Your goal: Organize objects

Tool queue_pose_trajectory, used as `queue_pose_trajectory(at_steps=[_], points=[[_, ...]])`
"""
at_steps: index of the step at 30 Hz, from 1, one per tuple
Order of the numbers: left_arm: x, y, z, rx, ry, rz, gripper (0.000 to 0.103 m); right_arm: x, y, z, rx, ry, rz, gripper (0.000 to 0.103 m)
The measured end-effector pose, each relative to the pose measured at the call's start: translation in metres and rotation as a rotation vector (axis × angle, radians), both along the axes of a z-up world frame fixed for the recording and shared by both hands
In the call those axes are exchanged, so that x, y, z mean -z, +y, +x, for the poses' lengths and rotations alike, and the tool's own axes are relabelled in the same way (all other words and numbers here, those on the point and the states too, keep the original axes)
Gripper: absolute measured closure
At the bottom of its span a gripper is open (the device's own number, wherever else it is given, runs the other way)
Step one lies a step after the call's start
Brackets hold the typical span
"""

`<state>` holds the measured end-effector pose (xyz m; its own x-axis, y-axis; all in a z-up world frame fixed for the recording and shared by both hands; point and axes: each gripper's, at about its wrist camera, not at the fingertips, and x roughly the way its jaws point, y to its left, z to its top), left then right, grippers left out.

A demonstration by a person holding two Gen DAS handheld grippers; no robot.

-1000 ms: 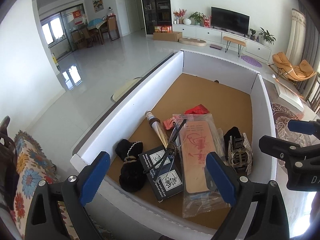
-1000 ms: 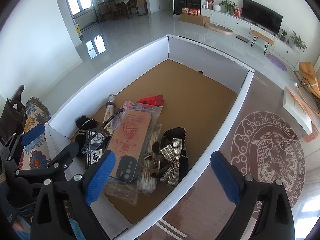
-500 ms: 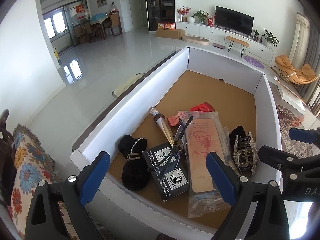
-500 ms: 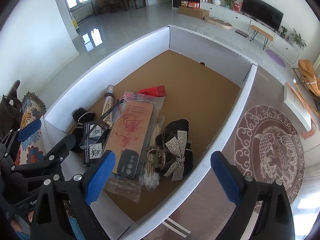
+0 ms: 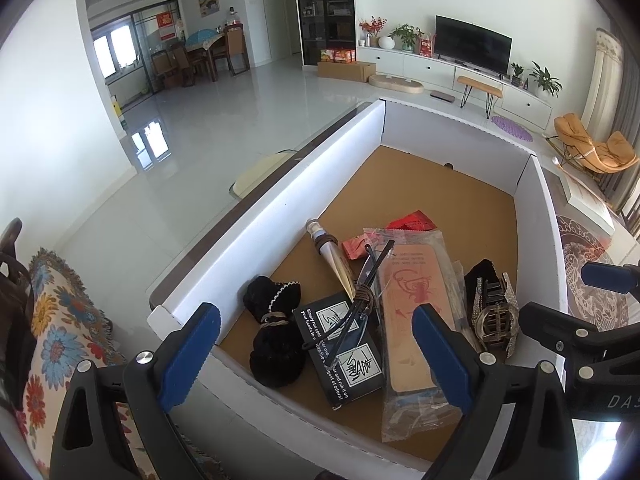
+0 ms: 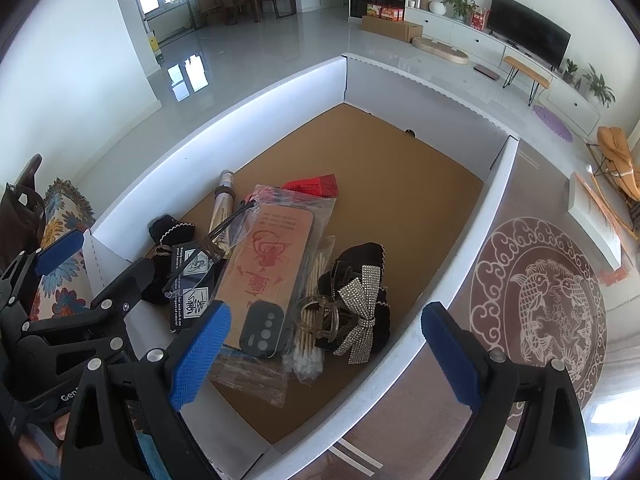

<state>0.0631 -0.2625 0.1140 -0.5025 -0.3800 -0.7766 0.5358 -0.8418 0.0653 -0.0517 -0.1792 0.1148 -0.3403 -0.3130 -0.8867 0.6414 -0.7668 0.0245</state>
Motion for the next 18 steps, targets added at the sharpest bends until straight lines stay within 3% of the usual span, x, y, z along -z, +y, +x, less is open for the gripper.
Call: queue_pose_trajectory(at_steps=[18], points=[[-0.0024,-0.0048,-0.0002,-0.009,0.002,0.013,0.005,0.0007,-0.0019,0.001,-0.003,-0.005,0.007,0.007]])
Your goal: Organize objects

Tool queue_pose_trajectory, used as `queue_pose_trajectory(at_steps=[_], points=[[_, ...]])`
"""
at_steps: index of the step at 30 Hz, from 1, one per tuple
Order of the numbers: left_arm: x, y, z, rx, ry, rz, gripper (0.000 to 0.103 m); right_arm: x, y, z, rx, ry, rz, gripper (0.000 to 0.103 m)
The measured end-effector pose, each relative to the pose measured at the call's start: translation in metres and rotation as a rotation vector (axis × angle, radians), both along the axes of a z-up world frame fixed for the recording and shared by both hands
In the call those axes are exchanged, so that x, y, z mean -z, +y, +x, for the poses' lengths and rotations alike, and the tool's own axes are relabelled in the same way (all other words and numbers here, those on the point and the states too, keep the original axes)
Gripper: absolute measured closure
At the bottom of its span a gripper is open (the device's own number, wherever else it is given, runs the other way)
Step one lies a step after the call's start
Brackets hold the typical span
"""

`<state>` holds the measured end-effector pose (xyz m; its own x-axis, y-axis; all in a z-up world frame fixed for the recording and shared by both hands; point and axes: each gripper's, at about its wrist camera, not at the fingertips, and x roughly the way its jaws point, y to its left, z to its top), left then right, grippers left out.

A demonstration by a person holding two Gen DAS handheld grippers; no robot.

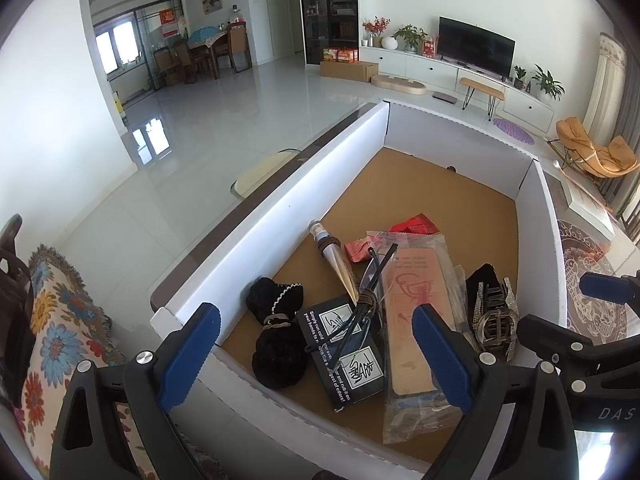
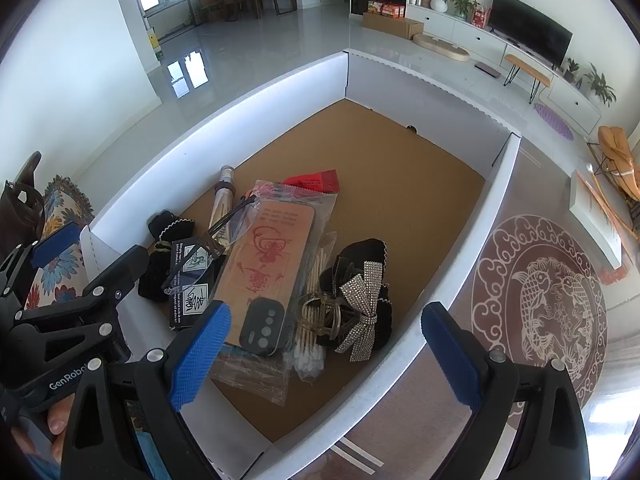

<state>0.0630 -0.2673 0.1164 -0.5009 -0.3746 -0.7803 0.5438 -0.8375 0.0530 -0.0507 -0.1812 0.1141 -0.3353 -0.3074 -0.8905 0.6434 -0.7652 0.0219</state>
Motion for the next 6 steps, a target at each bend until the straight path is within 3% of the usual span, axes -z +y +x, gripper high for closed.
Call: queue_pose_trajectory(at_steps=[6], points=[[-0.005,0.0049,0.0066,-0.011,0.042,-0.042,0.005,0.0006,0.0026,0.0001,0.001,0.002,-0.006,0.007]])
